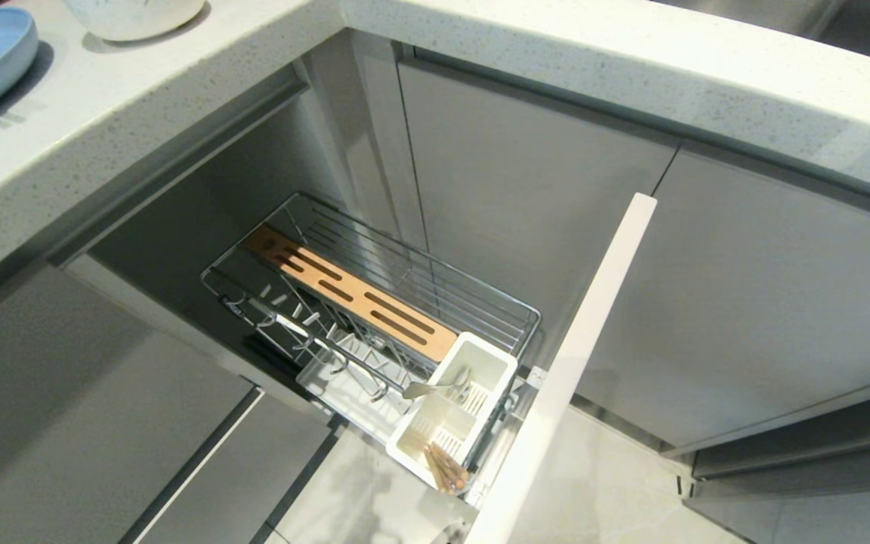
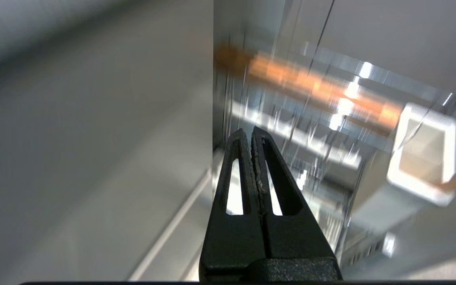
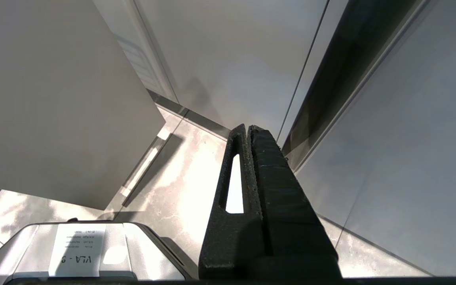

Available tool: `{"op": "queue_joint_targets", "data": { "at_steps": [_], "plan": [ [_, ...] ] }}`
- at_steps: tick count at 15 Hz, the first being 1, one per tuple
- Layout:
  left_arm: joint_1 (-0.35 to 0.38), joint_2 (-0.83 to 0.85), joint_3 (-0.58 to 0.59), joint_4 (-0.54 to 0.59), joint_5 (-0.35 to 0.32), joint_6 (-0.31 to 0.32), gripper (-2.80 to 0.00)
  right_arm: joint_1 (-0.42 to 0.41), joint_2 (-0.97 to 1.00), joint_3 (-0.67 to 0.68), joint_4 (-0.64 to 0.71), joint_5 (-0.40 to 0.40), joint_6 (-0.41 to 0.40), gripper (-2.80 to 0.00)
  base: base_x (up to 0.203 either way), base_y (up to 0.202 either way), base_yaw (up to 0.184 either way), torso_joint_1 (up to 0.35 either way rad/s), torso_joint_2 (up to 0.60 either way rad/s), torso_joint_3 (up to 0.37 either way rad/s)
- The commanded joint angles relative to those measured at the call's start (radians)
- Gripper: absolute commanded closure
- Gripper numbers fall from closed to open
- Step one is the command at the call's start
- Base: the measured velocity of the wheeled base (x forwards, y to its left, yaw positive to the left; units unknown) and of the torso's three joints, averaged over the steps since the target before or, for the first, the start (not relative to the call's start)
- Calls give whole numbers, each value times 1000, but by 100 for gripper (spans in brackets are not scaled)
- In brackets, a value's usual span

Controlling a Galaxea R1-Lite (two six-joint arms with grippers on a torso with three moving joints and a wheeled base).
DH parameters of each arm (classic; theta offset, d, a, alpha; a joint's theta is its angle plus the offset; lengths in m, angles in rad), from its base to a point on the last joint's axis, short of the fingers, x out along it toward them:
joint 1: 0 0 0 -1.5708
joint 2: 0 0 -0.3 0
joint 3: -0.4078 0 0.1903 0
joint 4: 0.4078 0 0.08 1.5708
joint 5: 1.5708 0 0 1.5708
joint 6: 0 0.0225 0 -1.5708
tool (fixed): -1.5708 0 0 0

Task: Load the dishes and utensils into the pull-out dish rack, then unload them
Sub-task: Pick up the chopsticks and place it in the cupboard

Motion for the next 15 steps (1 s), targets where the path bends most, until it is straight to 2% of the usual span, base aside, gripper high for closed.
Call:
{"op": "queue_joint_targets", "data": {
  "at_steps": [1,4,10,11,13,14,15],
  "plan": [
    [0,18,-230,128,-17,1,0,1,-4,2,0,0,0,0,0,0,0,0,0,0],
    [5,153,-581,310,-77,3,0,0,-4,2,0,0,1,0,0,0,0,0,0,0],
    [12,649,-1217,455,-112,-9,0,1,-4,2,0,0,0,0,0,0,0,0,0,0],
    [12,722,-1302,464,-113,-31,0,0,-4,2,0,0,-1,0,0,0,0,0,0,0],
    [12,853,-1438,478,-105,-123,0,1,-4,2,0,0,0,0,0,0,0,0,0,0],
    [-3,895,-1468,484,-76,-184,0,0,-4,2,0,0,0,0,0,0,0,0,0,0],
    [-47,912,-1470,487,-30,-211,0,1,-4,2,0,0,-1,0,0,0,0,0,0,0]
  ]
}}
